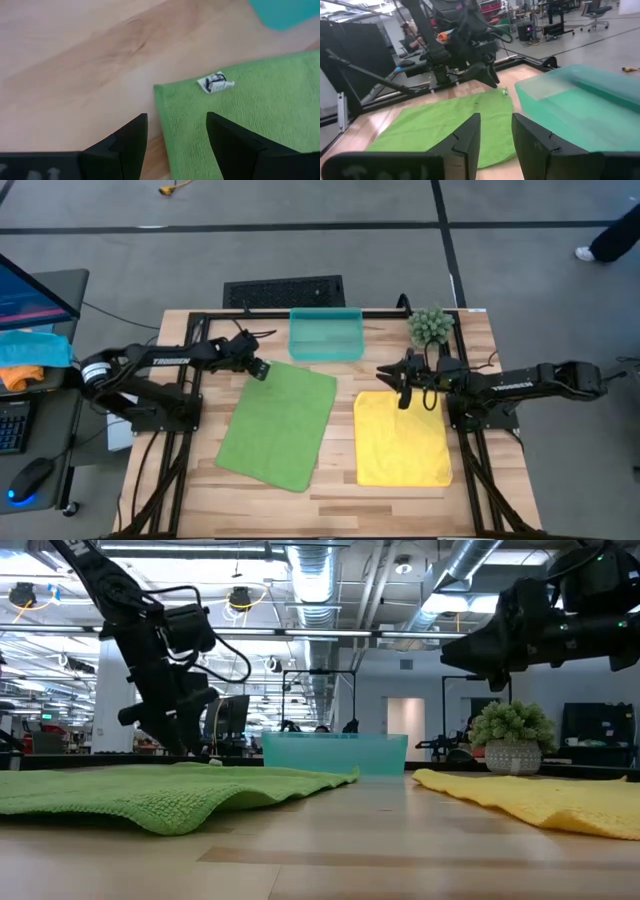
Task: Roll microfiber towels into tight, uniform cylinder then place into a basket
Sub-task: Fold the green towel
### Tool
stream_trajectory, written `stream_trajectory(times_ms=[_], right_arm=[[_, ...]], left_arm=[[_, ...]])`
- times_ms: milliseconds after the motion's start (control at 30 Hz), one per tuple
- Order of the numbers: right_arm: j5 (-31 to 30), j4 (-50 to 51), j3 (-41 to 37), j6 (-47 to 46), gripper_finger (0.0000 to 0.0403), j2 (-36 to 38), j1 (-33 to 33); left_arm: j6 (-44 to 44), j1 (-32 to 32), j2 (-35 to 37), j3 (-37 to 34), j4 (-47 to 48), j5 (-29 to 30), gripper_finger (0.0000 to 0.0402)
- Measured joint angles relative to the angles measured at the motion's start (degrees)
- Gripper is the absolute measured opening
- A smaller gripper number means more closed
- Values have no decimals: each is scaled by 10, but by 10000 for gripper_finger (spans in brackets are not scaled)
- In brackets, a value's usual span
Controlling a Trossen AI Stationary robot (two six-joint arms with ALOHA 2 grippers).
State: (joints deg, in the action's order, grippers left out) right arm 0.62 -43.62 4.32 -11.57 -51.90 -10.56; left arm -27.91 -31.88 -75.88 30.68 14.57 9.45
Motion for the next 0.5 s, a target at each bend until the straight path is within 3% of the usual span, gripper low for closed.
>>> stream_trajectory(times_ms=[500], right_arm=[[-11, -7, 0, 14, 134, 0, 48]], left_arm=[[-8, 9, -65, 2, -19, 9, 194]])
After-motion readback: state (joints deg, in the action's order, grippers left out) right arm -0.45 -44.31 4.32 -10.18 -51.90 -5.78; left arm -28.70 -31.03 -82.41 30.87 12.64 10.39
